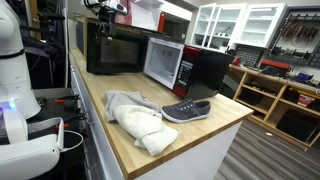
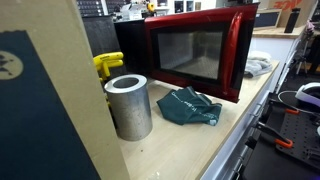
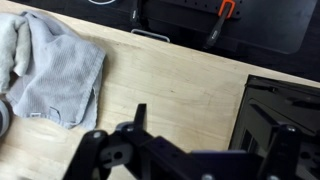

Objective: Close the microwave door

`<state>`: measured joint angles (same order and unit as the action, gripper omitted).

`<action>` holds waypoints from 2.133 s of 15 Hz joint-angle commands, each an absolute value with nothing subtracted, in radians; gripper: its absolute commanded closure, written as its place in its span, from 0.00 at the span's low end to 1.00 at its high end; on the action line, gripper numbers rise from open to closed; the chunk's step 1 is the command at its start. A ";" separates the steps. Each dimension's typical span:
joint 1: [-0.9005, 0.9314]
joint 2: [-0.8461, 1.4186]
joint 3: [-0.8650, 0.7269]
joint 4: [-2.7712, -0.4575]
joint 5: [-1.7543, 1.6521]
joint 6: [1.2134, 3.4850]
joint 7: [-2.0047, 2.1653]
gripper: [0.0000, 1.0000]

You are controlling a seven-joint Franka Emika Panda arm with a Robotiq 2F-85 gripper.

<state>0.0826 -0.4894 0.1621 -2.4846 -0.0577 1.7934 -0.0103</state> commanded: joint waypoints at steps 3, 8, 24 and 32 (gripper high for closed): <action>0.100 -0.488 0.146 -2.483 -0.064 1.792 -0.003 0.00; 0.095 -0.475 0.151 -2.447 -0.090 1.805 0.004 0.00; 0.140 -0.386 0.244 -2.103 -0.168 1.922 0.092 0.00; 0.241 -0.288 0.225 -2.061 0.096 2.042 -0.018 0.00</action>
